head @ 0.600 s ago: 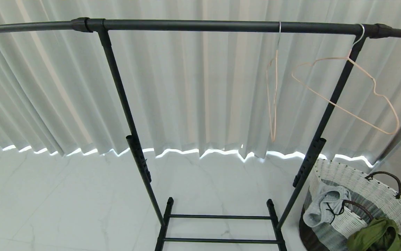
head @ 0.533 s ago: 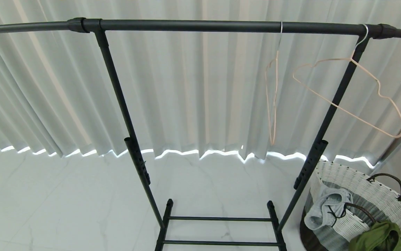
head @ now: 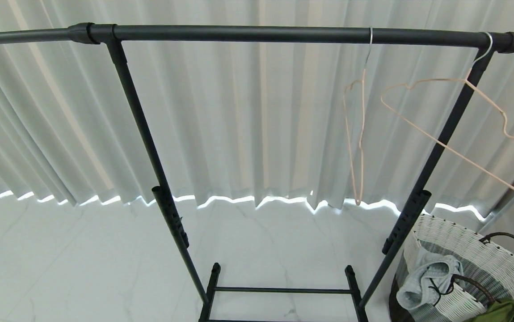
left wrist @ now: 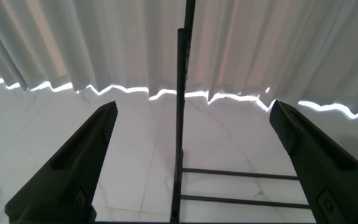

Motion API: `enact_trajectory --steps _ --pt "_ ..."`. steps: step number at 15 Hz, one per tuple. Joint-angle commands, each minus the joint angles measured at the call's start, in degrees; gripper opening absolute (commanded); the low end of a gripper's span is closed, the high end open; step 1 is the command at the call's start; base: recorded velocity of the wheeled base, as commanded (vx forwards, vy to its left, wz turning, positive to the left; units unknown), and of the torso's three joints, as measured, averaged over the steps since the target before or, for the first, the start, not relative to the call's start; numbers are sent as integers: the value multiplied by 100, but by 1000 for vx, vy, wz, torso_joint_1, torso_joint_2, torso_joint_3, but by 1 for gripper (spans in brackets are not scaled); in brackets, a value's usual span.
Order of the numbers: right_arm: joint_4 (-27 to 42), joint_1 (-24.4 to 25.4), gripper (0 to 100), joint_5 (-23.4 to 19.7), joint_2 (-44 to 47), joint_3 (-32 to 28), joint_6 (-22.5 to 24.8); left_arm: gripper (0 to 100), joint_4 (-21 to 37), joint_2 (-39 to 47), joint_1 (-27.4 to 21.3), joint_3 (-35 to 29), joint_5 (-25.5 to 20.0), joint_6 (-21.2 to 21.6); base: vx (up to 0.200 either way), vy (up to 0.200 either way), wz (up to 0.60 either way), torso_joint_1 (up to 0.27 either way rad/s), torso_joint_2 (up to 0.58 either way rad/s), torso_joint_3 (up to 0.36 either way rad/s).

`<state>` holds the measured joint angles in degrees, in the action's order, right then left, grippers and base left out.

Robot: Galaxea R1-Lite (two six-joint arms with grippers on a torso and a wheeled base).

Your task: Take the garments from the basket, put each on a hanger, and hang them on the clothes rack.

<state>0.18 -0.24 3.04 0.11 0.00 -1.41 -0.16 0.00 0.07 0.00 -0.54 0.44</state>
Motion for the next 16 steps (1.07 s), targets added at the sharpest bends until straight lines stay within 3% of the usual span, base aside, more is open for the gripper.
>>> enact_trajectory --steps 1,11,16 --pt "-1 -2 100 -5 -2 0 1 100 -2 0 1 0 1 0 0 -200 0 2 2 2" --pt "-1 -2 100 4 -2 0 18 100 -2 0 1 0 1 0 0 -200 0 3 2 4" --pt "-1 -2 100 4 -2 0 10 100 -2 0 1 0 1 -9 0 0 0 0 0 0"
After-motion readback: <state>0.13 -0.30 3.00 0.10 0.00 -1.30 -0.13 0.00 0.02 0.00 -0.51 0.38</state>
